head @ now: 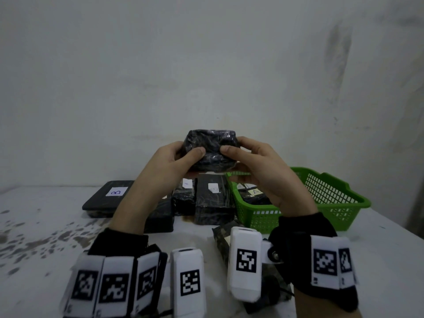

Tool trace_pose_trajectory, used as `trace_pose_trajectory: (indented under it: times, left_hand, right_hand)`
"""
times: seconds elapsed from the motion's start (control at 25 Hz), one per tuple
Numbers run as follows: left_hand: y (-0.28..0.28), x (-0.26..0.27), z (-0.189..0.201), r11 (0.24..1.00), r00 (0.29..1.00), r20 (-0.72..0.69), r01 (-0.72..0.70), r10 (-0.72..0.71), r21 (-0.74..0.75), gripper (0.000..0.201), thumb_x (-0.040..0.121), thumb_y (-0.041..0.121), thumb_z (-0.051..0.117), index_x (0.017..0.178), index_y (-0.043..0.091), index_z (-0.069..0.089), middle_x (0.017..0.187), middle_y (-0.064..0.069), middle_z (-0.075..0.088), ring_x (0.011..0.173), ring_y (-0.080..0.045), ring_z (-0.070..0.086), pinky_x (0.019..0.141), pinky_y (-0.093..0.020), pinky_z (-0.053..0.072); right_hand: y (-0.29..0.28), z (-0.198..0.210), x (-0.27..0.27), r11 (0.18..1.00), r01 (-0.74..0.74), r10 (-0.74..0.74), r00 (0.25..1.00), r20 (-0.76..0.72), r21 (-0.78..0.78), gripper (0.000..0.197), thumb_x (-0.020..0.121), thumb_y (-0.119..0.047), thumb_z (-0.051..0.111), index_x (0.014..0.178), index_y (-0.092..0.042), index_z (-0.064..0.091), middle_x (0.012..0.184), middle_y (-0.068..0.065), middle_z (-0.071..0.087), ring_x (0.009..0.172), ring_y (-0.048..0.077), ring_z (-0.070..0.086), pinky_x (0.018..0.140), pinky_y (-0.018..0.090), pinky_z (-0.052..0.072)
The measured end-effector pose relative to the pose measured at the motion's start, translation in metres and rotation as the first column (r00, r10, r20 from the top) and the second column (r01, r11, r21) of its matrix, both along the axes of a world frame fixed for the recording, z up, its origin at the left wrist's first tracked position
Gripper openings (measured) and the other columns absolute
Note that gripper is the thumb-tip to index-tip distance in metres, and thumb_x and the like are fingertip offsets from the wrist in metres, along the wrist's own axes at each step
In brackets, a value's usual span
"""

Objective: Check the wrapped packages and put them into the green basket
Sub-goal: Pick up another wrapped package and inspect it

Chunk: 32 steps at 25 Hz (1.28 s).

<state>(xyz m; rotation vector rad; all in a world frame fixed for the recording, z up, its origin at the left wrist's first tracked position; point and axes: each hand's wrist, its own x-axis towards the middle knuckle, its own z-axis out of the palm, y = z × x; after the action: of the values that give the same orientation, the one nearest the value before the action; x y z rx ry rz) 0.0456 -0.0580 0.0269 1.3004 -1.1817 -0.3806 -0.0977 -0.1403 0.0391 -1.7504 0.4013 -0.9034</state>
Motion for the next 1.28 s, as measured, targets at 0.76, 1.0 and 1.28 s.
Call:
trace_pose_trajectory:
  times: [0.76,1.0,1.28]
  left_hand:
    - [-0.001,-0.008,-0.002,1.000,0.998,0.056,-0.012,0.013,-0.004,0.024,0.092,0.028,0.051,0.106,0.008,0.052,0.088,-0.003,0.069,0.083,-0.019,0.069,0.074,-0.035,0.058]
    - [0.003,-0.007,0.001,0.999,0.999,-0.027,-0.022,0.022,0.032,0.021,0.096,0.040,0.038,0.097,0.026,0.052,0.098,-0.006,0.063,0.071,-0.023,0.068,0.054,-0.026,0.057]
    - [0.005,-0.003,0.000,0.981,0.989,0.080,0.112,-0.125,0.156,0.046,0.070,0.058,0.063,0.108,0.032,0.057,0.110,-0.003,0.066,0.094,-0.019,0.067,0.088,-0.038,0.052]
  right_hand:
    - [-0.007,-0.002,-0.001,0.998,-0.027,0.026,1.000,0.013,0.060,0.017,0.092,-0.006,0.049,0.082,-0.015,0.059,0.077,0.002,0.061,0.065,0.011,0.061,0.054,0.022,0.052]
    - [-0.010,-0.005,-0.003,0.995,-0.097,0.097,0.994,-0.042,-0.011,0.043,0.076,-0.038,0.064,0.115,-0.022,0.056,0.095,0.000,0.066,0.079,0.015,0.069,0.065,0.030,0.057]
    - [-0.011,-0.003,-0.001,0.999,0.022,-0.023,0.999,0.049,0.028,0.015,0.085,-0.025,0.063,0.081,-0.012,0.069,0.080,0.002,0.072,0.080,0.014,0.067,0.075,0.027,0.054]
